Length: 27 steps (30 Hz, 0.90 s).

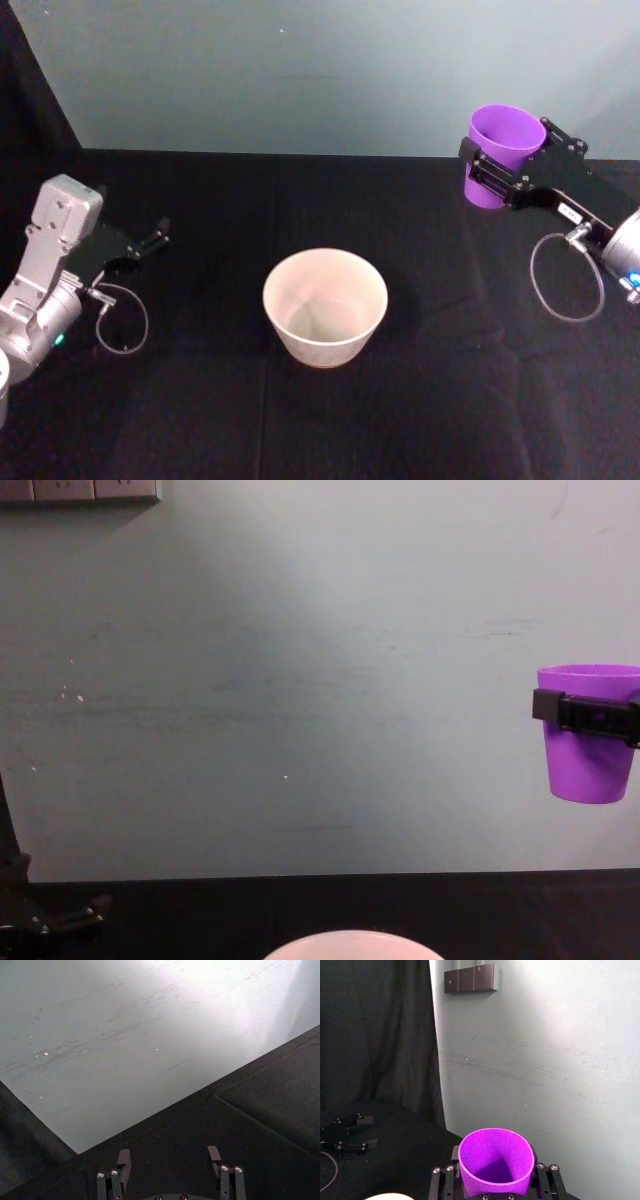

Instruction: Pick up the cup and pour the mung beans from the cup into the bowl.

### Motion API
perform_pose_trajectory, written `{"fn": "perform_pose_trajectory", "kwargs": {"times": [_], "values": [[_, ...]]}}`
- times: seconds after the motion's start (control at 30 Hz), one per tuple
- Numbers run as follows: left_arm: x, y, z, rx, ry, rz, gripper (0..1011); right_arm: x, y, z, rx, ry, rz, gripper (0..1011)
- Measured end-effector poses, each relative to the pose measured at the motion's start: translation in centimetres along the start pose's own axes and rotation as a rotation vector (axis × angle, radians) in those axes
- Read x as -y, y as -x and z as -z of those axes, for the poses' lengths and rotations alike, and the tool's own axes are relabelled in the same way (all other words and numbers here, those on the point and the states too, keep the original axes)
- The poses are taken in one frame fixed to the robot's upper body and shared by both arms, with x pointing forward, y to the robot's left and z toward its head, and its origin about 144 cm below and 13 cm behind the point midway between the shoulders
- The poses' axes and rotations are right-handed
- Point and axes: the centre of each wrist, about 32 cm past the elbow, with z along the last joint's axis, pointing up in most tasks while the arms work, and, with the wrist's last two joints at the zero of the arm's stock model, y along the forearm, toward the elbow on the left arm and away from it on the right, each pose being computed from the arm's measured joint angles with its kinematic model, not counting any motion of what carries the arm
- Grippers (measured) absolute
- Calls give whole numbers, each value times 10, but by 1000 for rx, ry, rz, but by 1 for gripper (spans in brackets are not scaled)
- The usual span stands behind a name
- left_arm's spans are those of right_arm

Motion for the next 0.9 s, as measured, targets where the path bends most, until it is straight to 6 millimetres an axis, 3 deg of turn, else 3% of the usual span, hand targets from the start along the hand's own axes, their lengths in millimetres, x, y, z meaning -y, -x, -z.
{"fn": "perform_pose_trajectory", "kwargs": {"times": [0.9], "values": [[0, 0, 0, 0, 0, 0, 1000, 0, 0, 0, 0, 0, 0, 746]]}}
